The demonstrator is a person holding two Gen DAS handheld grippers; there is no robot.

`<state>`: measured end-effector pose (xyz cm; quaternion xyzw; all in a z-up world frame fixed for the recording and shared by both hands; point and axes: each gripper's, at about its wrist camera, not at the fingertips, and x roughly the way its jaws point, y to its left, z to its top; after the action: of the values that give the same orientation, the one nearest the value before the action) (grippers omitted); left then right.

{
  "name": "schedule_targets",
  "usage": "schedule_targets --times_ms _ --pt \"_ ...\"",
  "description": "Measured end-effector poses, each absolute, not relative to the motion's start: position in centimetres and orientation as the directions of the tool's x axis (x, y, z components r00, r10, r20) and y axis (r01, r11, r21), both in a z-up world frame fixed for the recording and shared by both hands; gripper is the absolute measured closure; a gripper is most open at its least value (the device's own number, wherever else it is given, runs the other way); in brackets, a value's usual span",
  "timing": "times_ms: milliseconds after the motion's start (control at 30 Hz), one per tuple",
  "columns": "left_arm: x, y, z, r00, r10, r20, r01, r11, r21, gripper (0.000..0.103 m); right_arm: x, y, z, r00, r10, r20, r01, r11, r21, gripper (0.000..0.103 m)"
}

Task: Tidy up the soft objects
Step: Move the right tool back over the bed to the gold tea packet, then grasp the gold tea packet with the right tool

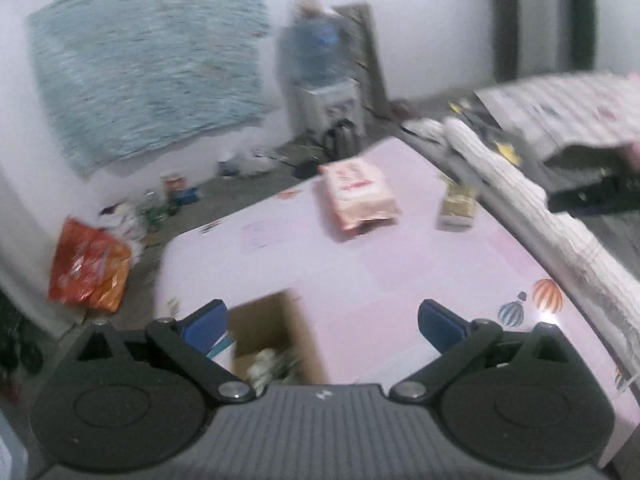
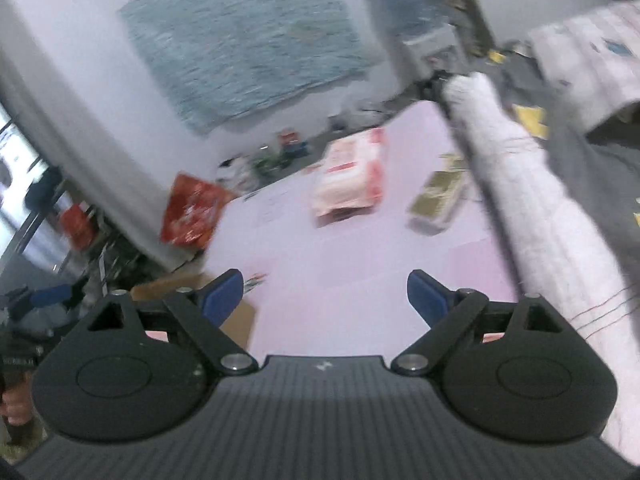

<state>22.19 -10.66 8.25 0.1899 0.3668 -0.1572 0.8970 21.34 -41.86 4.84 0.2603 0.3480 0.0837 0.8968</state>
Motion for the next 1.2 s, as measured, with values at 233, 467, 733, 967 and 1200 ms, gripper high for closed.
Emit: schedule_targets --times_ms 233,467,733,967,1200 --pt "29.5 -21.2 3.4 0.635 -0.137 -0.760 0.555 0.766 0.325 0.001 31.2 -45.2 -1.2 0.698 0.284 -0.658 0.142 0.845 0.516 0.014" --pt "34.2 -23.3 -1.5 0.560 -0.062 -0.826 0.536 0.788 0.304 0.005 41.6 -45.5 -6.7 0.613 0.224 -0.758 0.205 0.881 0.426 0.015" --pt "35.0 -20.2 -1.1 0.544 -0.047 -0.838 0.485 0.832 0.268 0.006 47.5 -43.7 -10.7 0.559 0.109 -0.822 0.216 0.938 0.272 0.031" --pt "32.7 -19.4 1.5 0.566 -0.092 -0.819 0.492 0.835 0.246 0.006 45.2 -42.9 -10.7 0.575 0.082 -0.814 0.159 0.965 0.210 0.053" --pt "28.8 -18.7 3.6 0.529 -0.168 -0.832 0.521 0.838 0.163 0.006 36.3 -44.3 -10.0 0.560 0.224 -0.798 0.179 0.908 0.380 0.058"
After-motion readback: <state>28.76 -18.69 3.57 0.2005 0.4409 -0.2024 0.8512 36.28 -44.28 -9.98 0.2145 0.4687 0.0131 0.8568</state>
